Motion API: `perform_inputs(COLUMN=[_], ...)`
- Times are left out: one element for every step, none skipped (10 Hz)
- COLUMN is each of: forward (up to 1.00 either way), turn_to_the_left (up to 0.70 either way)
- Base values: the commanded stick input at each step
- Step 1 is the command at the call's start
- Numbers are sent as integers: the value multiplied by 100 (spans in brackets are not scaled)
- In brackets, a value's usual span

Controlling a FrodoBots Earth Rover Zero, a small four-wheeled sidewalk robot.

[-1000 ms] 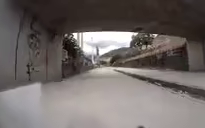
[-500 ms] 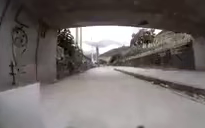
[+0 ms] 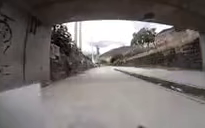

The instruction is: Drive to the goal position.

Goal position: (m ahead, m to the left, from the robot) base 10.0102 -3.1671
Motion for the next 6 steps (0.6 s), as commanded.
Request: perform_inputs(forward=[100, 100, 100, 100, 100, 100], turn_to_the_left=[0, 0, 0, 0, 0, 0])
